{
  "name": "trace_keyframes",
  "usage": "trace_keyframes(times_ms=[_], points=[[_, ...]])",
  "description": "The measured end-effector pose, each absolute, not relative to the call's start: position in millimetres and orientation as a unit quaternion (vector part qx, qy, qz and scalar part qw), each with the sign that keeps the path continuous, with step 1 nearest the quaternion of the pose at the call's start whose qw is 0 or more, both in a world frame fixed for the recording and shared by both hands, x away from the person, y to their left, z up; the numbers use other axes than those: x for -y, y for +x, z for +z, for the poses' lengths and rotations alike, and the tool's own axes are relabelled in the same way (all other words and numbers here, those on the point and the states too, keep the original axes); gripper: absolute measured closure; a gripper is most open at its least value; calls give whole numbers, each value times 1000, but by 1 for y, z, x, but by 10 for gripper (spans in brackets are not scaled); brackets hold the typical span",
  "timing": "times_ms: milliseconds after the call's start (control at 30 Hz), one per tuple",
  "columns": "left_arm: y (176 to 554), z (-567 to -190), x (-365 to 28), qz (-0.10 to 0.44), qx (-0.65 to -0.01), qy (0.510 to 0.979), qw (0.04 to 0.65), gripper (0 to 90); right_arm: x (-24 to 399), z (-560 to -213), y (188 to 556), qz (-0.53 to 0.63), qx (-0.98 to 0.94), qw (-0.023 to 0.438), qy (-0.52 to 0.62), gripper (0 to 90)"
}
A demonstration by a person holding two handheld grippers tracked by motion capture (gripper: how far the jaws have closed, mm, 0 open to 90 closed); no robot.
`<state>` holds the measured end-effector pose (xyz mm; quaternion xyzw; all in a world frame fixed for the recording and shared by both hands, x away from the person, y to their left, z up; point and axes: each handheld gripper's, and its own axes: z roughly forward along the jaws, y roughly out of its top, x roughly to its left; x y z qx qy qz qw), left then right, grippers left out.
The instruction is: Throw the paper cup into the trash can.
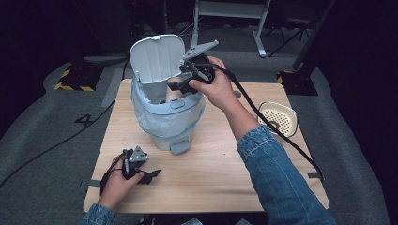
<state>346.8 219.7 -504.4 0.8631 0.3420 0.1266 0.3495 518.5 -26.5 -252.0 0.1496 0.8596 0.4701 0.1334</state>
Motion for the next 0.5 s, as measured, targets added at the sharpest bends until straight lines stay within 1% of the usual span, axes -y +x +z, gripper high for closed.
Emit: trace_keyframes(times_ms=[33,133,167,233,333,433,500], points=[[347,-504,-220,127,-341,864,349,146,33,-247,518,480,-849,150,163,181],[347,-504,-220,126,-342,863,350,146,41,-243,518,485,-843,157,170,186],[347,-504,-220,128,-340,864,349,146,44,-241,518,485,-843,157,172,201],[347,-504,-220,128,-340,864,349,146,51,-239,516,479,-845,158,174,302],[347,-504,-220,127,-341,863,349,146,55,-242,515,460,-858,149,173,371],[347,-504,-220,128,-341,864,349,146,52,-246,515,456,-862,148,167,339],[347,-504,-220,126,-342,863,350,146,49,-249,515,454,-863,149,167,341]])
